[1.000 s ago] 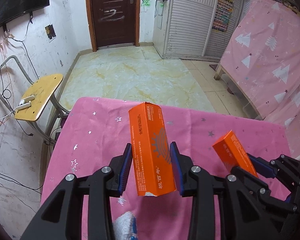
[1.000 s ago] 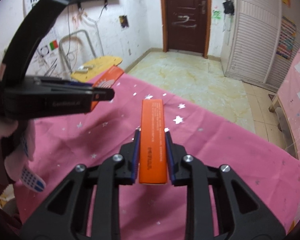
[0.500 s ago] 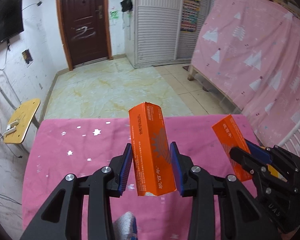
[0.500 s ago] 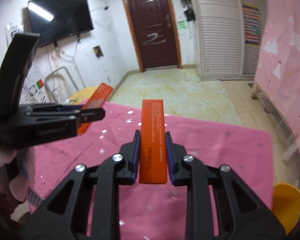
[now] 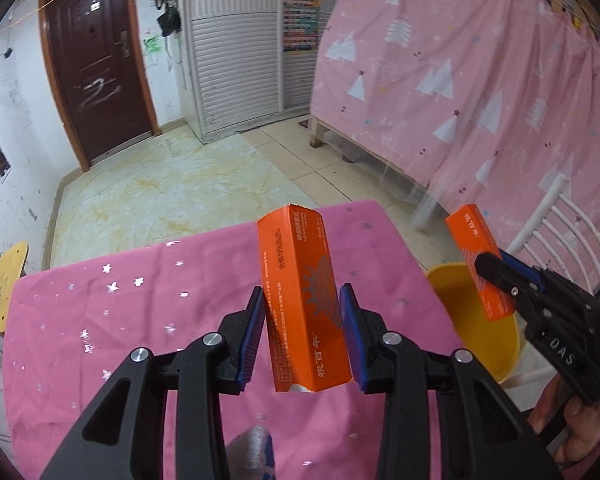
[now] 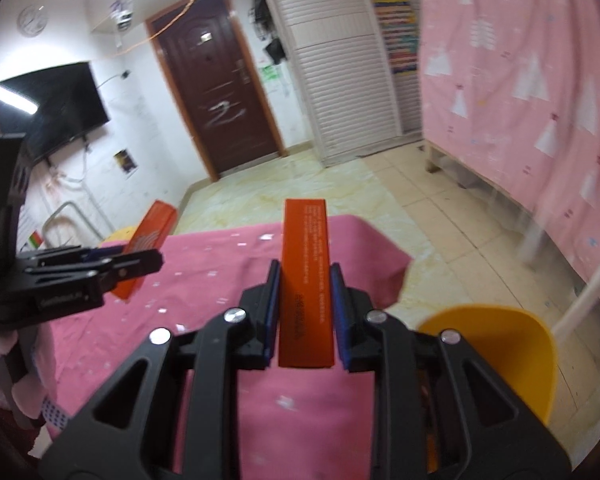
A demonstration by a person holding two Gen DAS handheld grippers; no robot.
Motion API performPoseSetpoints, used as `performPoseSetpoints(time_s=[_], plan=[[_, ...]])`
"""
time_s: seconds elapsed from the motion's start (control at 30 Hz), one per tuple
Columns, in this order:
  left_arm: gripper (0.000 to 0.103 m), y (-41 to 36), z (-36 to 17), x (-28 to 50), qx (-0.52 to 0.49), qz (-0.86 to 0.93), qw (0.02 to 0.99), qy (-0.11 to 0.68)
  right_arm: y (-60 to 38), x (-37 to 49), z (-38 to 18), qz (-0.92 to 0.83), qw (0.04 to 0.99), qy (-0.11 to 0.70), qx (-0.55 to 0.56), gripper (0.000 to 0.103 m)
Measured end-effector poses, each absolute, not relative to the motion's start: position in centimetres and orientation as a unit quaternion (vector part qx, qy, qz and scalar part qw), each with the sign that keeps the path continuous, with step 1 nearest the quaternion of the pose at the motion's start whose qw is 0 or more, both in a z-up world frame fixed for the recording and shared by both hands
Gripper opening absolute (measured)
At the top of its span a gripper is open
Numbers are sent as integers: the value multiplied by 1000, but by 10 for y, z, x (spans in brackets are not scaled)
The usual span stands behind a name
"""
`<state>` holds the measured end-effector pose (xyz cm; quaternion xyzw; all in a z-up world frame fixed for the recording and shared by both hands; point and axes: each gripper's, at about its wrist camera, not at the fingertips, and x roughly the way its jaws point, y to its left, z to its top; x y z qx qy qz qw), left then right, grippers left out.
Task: Collect trash
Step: 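Carry both orange boxes to the yellow bin and open both grippers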
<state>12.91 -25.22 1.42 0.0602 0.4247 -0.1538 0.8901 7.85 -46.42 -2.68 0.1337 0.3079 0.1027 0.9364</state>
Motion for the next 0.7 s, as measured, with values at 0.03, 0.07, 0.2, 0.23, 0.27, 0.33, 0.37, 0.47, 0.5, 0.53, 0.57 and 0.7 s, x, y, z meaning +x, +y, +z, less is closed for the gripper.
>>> performPoseSetpoints(time_s=[0.03,0.07,0.2,0.23,0.27,0.33,0.37,0.47,0.5,0.53,0.57,0.7], plan=[[30,-258,13,127,63,-157,889,426,-474,76,-29,95,937,307,139,22],[30,-267,12,126,67,-160,888,426,-481,74,-31,88,937,306,143,22],[30,-291,7,122,78,-171,882,431,-513,63,-43,65,937,301,167,22],[30,-294,6,125,81,-175,881,432,-519,61,-45,60,936,300,172,22],[30,-302,5,123,83,-179,879,433,-523,59,-48,57,936,300,177,22],[30,-314,4,121,85,-188,877,433,-535,55,-53,48,934,300,185,22],[30,-322,3,118,88,-194,876,433,-541,54,-56,44,934,301,188,22],[30,-339,0,113,94,-206,872,434,-556,47,-64,28,933,300,196,22],[30,-342,-1,112,97,-209,871,434,-560,46,-66,25,933,300,198,22],[30,-348,-2,110,100,-212,870,435,-565,44,-69,20,932,301,200,22],[30,-353,-3,108,102,-216,868,435,-569,43,-71,14,932,302,200,22],[30,-372,-7,102,108,-234,862,437,-580,39,-81,-7,930,309,198,23]])
